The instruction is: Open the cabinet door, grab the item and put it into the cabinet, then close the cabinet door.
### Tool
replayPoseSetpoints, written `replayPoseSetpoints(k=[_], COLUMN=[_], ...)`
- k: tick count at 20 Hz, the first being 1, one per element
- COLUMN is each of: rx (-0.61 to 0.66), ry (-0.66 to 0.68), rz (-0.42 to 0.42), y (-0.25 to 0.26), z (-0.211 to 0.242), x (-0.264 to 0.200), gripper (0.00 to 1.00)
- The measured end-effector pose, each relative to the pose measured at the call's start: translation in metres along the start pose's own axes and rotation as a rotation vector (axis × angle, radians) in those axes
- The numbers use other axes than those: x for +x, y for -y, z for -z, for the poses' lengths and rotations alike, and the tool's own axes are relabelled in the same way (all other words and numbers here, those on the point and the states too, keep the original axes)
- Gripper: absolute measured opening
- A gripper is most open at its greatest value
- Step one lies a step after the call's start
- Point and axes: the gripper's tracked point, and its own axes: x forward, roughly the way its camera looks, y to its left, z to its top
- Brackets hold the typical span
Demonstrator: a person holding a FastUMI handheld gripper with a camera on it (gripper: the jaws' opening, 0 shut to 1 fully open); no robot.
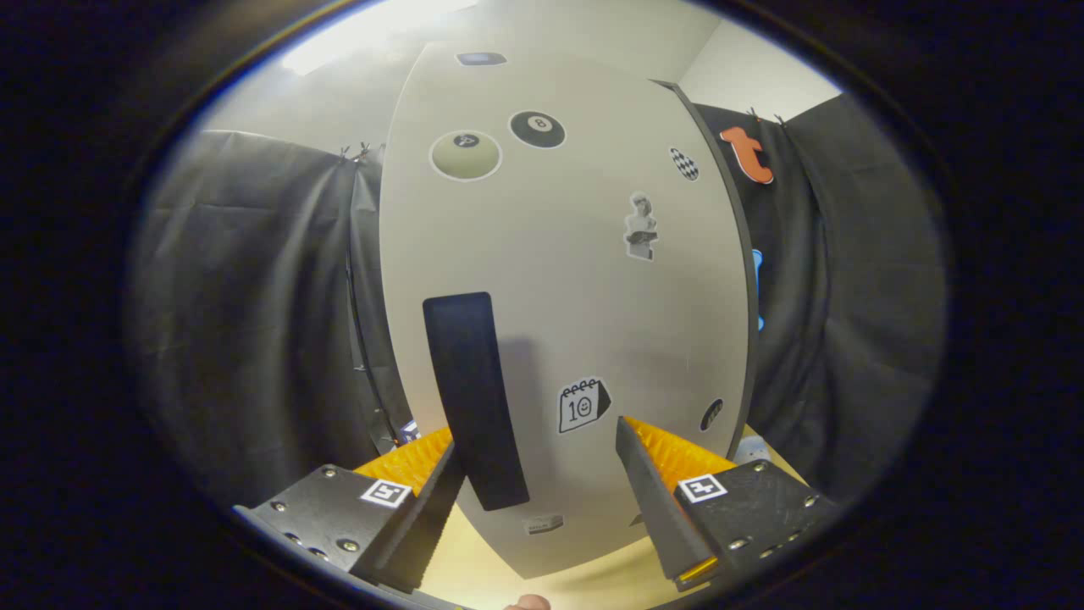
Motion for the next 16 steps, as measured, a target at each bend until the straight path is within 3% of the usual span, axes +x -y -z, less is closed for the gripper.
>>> replayPoseSetpoints(k=[16], rx=[0.030], ry=[-0.003], rz=[-0.047], y=[-0.029], z=[0.006], x=[0.059], gripper=[0.99])
